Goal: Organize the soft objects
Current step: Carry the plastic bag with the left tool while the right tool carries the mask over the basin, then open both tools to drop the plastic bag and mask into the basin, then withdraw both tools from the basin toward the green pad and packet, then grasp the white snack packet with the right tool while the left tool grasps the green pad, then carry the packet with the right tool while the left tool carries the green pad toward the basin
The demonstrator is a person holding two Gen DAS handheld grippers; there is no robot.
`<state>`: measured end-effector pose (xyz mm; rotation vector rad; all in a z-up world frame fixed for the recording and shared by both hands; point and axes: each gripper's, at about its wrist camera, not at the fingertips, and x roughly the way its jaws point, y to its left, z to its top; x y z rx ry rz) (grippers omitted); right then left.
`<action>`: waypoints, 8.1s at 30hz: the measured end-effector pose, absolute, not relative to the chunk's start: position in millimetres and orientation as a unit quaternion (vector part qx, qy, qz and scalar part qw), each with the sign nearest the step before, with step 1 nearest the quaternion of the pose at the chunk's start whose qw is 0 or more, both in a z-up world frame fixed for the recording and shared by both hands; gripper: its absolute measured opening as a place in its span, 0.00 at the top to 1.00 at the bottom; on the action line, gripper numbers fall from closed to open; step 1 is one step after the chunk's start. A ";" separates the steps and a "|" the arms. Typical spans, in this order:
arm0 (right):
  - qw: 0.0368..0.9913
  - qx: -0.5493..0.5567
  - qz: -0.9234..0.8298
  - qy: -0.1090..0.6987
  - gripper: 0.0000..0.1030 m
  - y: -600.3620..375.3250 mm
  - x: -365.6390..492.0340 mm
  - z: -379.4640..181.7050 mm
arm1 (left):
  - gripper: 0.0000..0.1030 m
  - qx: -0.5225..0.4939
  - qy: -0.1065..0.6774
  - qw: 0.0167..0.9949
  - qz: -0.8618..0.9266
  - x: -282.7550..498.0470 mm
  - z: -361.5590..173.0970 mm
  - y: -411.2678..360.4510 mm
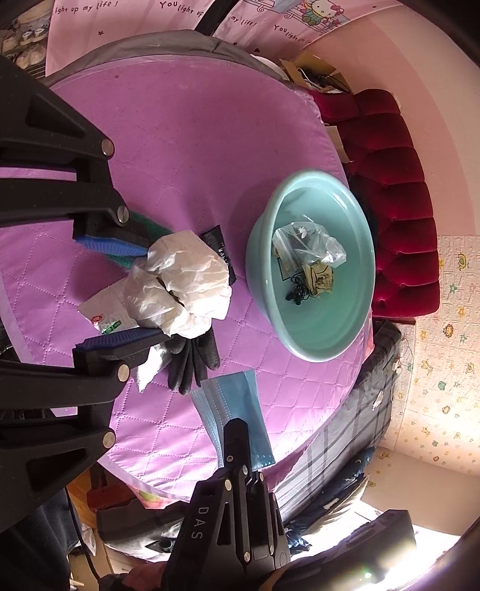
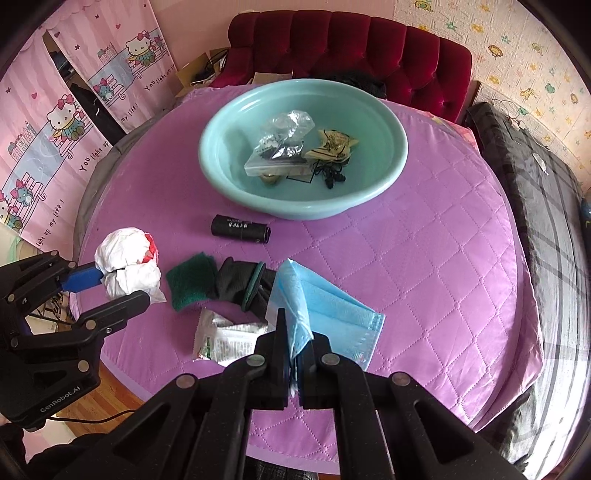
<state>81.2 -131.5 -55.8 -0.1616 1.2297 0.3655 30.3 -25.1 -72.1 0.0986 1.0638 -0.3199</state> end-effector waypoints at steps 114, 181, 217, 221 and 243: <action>0.837 -0.069 0.083 0.536 0.00 -111.4 152.1 -52.2 | 0.00 0.064 0.472 0.878 -0.045 121.9 -69.6 23.1; 0.767 -0.065 0.093 0.631 0.00 -59.6 53.2 -197.1 | 0.00 0.048 0.522 0.848 -0.079 -1.0 -163.1 53.8; 0.778 -0.003 0.088 0.622 0.35 -103.4 42.0 -184.8 | 0.00 0.069 0.549 0.827 -0.105 42.8 -198.0 19.6; 0.777 0.008 0.084 0.624 0.35 -108.6 45.5 -181.6 | 0.00 0.082 0.547 0.826 -0.110 53.9 -201.4 14.9; 0.779 0.015 0.093 0.620 0.35 -108.0 31.0 -175.9 | 0.93 0.076 0.545 0.822 -0.148 62.2 -198.4 4.5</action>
